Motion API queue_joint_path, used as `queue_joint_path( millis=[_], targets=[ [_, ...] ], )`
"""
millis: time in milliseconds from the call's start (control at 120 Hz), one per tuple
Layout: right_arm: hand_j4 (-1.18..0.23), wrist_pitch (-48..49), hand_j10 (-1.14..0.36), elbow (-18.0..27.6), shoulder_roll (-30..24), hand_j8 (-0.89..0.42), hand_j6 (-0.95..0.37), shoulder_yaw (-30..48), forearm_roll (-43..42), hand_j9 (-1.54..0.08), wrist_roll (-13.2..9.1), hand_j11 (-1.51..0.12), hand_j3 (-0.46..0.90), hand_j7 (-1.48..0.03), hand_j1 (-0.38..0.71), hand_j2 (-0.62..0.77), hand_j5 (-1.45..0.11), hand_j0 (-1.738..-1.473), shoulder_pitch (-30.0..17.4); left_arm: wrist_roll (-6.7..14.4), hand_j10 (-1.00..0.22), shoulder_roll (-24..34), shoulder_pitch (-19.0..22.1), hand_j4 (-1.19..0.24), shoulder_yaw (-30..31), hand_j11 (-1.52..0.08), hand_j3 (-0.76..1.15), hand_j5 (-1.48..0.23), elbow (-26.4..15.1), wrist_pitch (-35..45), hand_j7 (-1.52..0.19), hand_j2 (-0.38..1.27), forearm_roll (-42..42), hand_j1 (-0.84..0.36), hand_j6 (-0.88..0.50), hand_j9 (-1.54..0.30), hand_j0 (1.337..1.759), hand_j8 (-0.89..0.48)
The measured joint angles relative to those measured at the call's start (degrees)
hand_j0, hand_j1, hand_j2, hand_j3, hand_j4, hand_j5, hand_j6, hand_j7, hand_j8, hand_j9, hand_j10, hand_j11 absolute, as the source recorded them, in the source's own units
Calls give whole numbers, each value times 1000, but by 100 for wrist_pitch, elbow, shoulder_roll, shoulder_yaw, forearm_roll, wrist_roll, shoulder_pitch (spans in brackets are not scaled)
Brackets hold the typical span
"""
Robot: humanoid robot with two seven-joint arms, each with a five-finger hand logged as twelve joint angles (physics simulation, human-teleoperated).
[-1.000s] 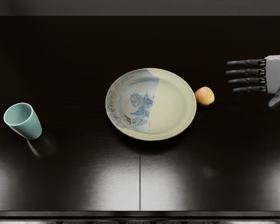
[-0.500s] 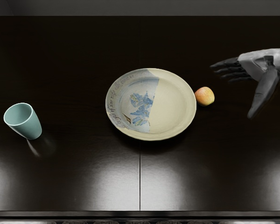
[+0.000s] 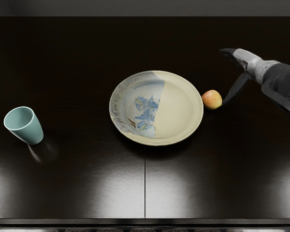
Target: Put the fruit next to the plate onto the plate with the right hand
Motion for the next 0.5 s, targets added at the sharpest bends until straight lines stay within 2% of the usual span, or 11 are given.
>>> queue_joint_path(
  millis=[150,358,500],
  targets=[
    [-52,-221,-52,-380,517,-53,-54,-105,-185,-64,-1,-64,0,-64,-292,-8,-64,-1658,-258,0,0,0,0,0,0,0,0,0,0,0,0,0,0,349,-1,0,1658,0],
    [-45,-231,-45,-1280,1260,-46,-47,-856,-301,-55,-1,-55,0,-55,-300,-6,-55,-1658,167,0,0,0,0,0,0,0,0,0,0,0,0,0,0,349,-1,0,1658,0],
    [-46,-408,-46,-1869,1643,-47,-47,-974,-385,-57,-1,-56,0,-56,-299,-7,-57,-1658,101,0,0,0,0,0,0,0,0,0,0,0,0,0,0,349,-1,0,1658,0]
  ],
)
